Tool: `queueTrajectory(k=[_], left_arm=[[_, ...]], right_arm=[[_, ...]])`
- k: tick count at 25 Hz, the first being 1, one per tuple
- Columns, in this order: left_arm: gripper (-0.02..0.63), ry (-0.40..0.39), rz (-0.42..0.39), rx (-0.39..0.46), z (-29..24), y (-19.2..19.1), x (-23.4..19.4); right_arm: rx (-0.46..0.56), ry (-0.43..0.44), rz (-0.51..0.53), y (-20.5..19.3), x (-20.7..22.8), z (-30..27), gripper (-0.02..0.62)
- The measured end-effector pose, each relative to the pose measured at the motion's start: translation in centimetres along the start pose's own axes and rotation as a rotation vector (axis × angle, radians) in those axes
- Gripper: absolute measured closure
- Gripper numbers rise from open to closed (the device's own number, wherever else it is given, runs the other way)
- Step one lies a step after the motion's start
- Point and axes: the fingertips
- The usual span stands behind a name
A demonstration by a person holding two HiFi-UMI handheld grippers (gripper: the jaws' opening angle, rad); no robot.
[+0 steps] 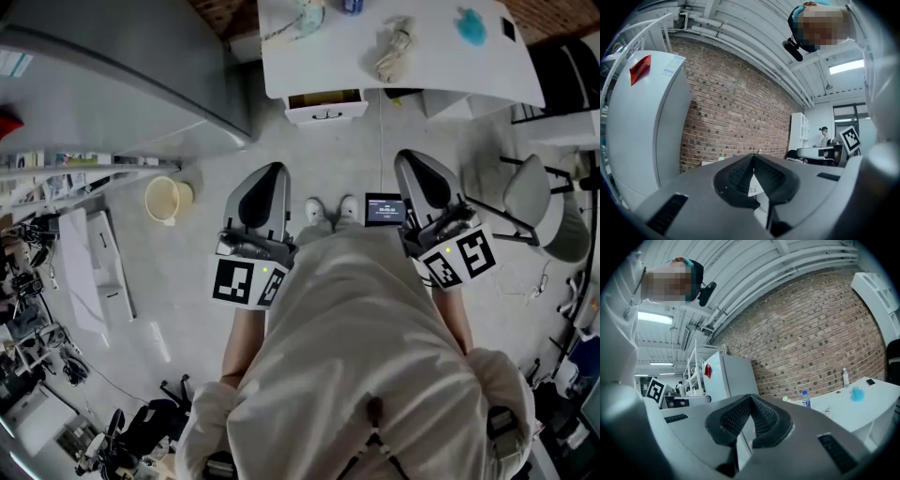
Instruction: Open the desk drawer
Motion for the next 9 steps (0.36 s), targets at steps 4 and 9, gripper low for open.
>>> queueTrajectory(k=[4,9], left_arm=[[0.598,0.011,0.000,-0.001,0.38,-0.35,-0.06],[0.598,0.018,0.007,-0.002,0.40,-0.43,-0.20]], right_arm=[[-0.002,0.011,0.006,-0.11,-0.53,-0.24,0.569],[0.002,0.003,0.005,0.16,-0.11,-0.10,0.569]])
Point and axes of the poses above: the fingertips, and each gripper's own axes: z backward along the fingers, x to its right, y out of its top, and after that the axes turned 3 degrees about -x, right-handed
